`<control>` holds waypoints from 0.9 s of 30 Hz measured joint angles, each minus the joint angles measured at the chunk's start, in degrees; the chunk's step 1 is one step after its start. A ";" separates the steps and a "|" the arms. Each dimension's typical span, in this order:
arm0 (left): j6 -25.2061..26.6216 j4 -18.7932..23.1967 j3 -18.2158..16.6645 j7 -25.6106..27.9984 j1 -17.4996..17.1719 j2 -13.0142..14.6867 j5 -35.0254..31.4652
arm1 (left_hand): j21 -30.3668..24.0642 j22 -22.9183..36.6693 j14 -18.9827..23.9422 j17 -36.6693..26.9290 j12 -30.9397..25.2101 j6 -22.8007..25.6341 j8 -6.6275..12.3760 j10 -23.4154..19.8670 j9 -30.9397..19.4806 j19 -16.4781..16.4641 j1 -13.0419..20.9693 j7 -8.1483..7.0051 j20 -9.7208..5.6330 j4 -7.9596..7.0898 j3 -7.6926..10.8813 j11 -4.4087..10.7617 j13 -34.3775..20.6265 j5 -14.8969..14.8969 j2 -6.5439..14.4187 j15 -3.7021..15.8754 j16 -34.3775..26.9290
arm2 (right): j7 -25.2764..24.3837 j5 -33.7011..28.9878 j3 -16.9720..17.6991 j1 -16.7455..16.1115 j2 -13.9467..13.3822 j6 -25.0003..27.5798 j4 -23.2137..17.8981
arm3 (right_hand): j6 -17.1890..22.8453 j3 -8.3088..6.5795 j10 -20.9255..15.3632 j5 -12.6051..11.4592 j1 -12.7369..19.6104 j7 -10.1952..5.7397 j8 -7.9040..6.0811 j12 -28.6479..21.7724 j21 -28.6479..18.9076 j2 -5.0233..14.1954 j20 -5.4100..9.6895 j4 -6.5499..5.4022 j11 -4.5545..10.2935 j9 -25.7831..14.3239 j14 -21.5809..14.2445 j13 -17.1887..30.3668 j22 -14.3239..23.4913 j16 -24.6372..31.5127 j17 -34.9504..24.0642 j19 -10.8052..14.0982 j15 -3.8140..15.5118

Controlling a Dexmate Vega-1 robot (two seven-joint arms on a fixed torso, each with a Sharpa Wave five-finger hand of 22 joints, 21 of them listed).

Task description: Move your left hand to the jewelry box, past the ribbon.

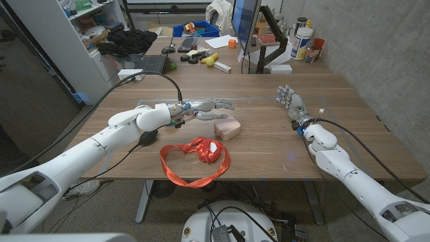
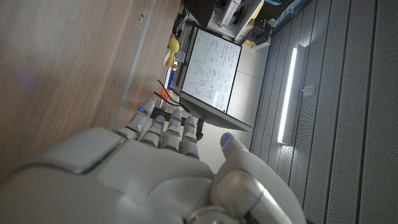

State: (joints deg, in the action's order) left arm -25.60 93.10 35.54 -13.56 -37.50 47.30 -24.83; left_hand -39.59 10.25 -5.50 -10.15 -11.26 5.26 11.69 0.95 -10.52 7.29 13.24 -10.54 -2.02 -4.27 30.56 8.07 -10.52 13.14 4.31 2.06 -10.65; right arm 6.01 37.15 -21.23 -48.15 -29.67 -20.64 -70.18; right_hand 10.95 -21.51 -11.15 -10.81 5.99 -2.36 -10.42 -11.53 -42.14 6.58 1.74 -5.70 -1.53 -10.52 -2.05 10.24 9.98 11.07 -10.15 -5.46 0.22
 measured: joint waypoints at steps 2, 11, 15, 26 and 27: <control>0.00 -0.05 0.03 -0.06 0.02 0.01 0.03 | 0.00 0.00 0.00 0.00 0.00 0.38 0.00 0.00 0.00 0.00 0.00 0.00 0.00 0.00 0.00 0.00 0.00 0.00 0.00 0.00 0.00 | 0.01 -0.02 -0.04 0.05 0.04 0.02 0.06 | 0.00 0.00 0.00 0.00 0.00 0.00 0.00 0.00 0.00 0.00 0.00 0.00 0.00 0.00 0.00 0.00 0.00 0.00 0.00 0.00 0.00; 0.00 -0.32 0.17 -0.35 0.15 0.01 0.10 | 0.00 0.00 0.00 0.00 0.00 0.38 0.00 0.00 0.00 0.00 0.00 0.00 0.00 0.00 0.00 0.00 0.00 0.00 0.00 0.00 0.00 | 0.07 -0.08 -0.13 0.29 0.17 0.06 0.37 | 0.00 0.00 0.00 0.00 0.00 0.00 0.00 0.00 0.44 0.00 0.00 0.00 0.00 0.00 0.11 0.00 0.19 0.00 0.00 0.00 -0.54; 0.00 -0.40 0.21 -0.41 0.16 0.00 0.11 | 0.00 0.00 0.00 0.00 0.00 0.38 0.00 0.00 0.00 0.00 0.00 0.00 0.00 0.00 0.00 0.00 0.00 0.00 0.00 0.00 0.00 | 0.10 -0.11 -0.14 0.34 0.19 0.07 0.43 | 0.00 0.00 0.00 0.00 0.00 0.00 0.00 0.00 0.44 0.00 0.00 0.00 0.00 0.00 0.11 0.00 0.30 0.00 0.00 -0.01 -0.54; 0.23 -0.89 0.45 -0.93 0.35 -0.15 0.34 | 0.40 0.00 0.00 0.00 0.00 0.38 0.00 0.00 0.00 0.00 0.00 0.00 0.00 -0.24 -0.24 0.00 0.00 0.00 0.00 0.00 0.00 | 0.48 -0.15 -0.30 0.87 0.42 0.08 1.38 | 0.00 0.25 0.00 0.00 0.00 0.00 0.00 0.00 0.44 0.00 -0.32 -0.25 0.00 0.00 0.11 0.00 0.30 0.00 0.00 0.31 -0.53; 0.25 -1.01 0.51 -0.99 0.38 -0.19 0.37 | 0.40 0.00 0.00 0.00 0.00 0.38 0.00 0.00 0.00 0.00 0.00 0.00 0.00 -0.24 -0.24 0.00 0.00 0.00 0.00 0.00 0.00 | 0.56 -0.15 -0.32 0.94 0.48 0.08 1.54 | 0.00 0.25 0.00 0.00 0.00 0.00 0.00 0.00 0.44 0.00 -0.32 -0.25 0.00 0.00 0.10 0.00 0.30 0.00 0.00 0.31 -0.53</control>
State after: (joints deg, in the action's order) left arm -25.35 92.10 36.06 -14.54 -37.12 47.11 -24.46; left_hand -39.19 10.25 -5.50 -10.15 -11.26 5.64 11.69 0.95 -10.52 7.29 13.24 -10.54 -2.02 -4.51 30.33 8.07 -10.51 13.14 4.31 2.05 -10.64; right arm 6.57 37.01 -21.55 -47.21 -29.19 -20.56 -68.64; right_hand 10.96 -21.26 -11.15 -10.81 5.99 -2.36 -10.42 -11.53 -41.70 6.58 1.43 -5.95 -1.53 -10.51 -1.95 10.24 10.28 11.07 -10.15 -5.16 -0.31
